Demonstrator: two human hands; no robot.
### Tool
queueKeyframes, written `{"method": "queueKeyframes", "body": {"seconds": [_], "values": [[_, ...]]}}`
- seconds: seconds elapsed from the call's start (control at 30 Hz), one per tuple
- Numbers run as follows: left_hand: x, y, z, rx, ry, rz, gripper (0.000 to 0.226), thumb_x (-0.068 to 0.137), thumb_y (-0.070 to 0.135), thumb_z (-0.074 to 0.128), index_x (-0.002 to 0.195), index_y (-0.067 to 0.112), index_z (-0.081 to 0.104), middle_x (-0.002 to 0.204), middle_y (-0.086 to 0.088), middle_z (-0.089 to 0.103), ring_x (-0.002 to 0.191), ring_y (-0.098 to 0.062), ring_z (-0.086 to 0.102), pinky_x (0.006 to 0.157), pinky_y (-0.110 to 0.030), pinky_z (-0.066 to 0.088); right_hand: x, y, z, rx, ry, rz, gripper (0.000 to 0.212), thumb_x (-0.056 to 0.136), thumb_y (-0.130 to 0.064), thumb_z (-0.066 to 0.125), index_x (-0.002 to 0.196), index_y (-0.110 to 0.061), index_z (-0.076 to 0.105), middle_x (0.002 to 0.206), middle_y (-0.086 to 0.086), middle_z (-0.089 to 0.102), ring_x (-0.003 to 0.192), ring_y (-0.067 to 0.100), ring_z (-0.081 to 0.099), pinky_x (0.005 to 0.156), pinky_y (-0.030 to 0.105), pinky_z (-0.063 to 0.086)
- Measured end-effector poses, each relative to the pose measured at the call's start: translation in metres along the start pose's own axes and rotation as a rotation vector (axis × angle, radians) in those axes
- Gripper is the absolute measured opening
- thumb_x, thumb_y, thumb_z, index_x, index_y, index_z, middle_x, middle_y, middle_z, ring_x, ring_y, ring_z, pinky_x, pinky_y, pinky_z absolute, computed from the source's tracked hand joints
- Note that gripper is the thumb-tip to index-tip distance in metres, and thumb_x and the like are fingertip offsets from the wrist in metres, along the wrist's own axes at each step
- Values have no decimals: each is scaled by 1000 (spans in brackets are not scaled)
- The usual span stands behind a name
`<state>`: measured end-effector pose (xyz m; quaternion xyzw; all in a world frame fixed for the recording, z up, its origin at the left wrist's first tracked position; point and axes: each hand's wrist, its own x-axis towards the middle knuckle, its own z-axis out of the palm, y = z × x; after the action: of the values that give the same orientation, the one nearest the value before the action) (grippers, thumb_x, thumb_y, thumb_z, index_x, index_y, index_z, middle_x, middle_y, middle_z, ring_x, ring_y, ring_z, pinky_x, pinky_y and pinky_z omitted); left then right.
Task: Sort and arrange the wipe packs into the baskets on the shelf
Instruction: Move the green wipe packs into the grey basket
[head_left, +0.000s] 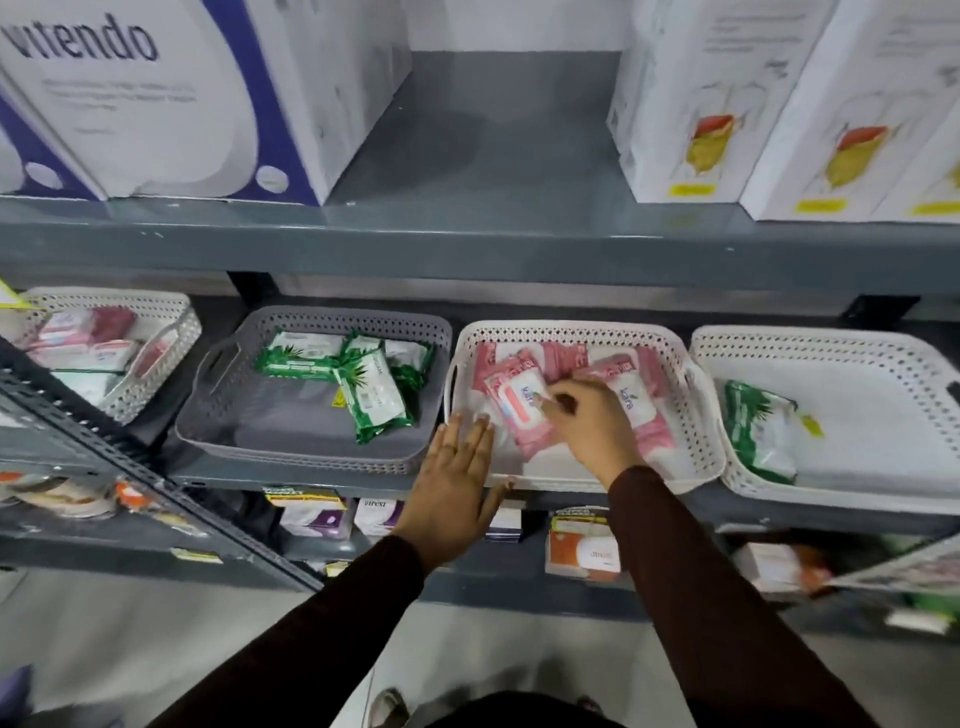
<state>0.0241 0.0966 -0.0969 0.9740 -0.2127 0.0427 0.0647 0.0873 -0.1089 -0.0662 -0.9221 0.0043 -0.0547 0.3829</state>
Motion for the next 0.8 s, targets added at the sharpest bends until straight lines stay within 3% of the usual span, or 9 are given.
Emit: {"method": "queueKeyframes", "body": {"seconds": [0.07,0.17,0.27,0.33,0.37,0.43,0.53,0.67,0.8], "values": [[7,13,0,6,2,5,72,99,54,17,153,7,17,161,-10,15,149,-31,-3,121,-48,6,-4,19,-31,45,269,52,17,91,-26,66,97,-13,75,92,2,73,78,20,66,64,25,51],[15,27,2,23,10,-46,69,100,53,18,153,8,19,160,-10,20,148,-30,2,121,-50,4,0,69,-78,-87,525,252,25,87,-31,63,98,-11,72,97,17,72,89,36,68,72,37,53],[20,38,5,60,21,-93,67,100,52,17,152,10,24,158,-9,29,148,-30,14,120,-52,7,5,106,-115,-214,400,594,56,86,-57,57,119,-11,61,121,23,60,116,44,54,93,50,44],[24,45,4,56,30,-107,68,100,51,13,151,9,27,155,-9,33,147,-32,18,119,-53,10,5,121,-129,-207,302,697,68,89,-68,43,131,-15,53,132,22,54,124,44,48,100,54,39],[25,49,4,44,36,-110,68,100,51,13,150,9,28,155,-10,34,147,-32,18,119,-53,11,4,129,-133,-219,252,724,68,89,-68,41,135,-18,50,135,22,52,126,43,47,102,55,39],[25,53,4,24,50,-109,67,100,50,13,151,10,24,156,-9,31,148,-29,13,120,-51,8,1,141,-136,-225,138,763,66,85,-56,57,139,-23,41,136,20,54,125,43,50,102,55,41],[20,49,2,-62,87,-98,66,100,49,18,153,10,17,159,-10,23,149,-23,2,121,-43,0,-3,149,-137,-169,146,740,67,73,-28,70,132,-23,40,121,21,62,111,43,60,93,48,50],[2,24,-12,-121,176,-145,67,99,45,27,154,9,13,161,-9,13,149,-23,-5,122,-42,1,-9,133,-143,-115,416,614,65,74,-32,74,128,-20,41,118,26,59,107,46,59,87,47,50],[-19,-29,-27,-118,214,-291,68,99,45,27,154,6,15,162,-7,11,149,-26,-1,121,-45,6,-10,84,-130,1,646,288,59,72,-32,77,123,-22,51,117,18,62,104,39,62,81,41,50]]}}
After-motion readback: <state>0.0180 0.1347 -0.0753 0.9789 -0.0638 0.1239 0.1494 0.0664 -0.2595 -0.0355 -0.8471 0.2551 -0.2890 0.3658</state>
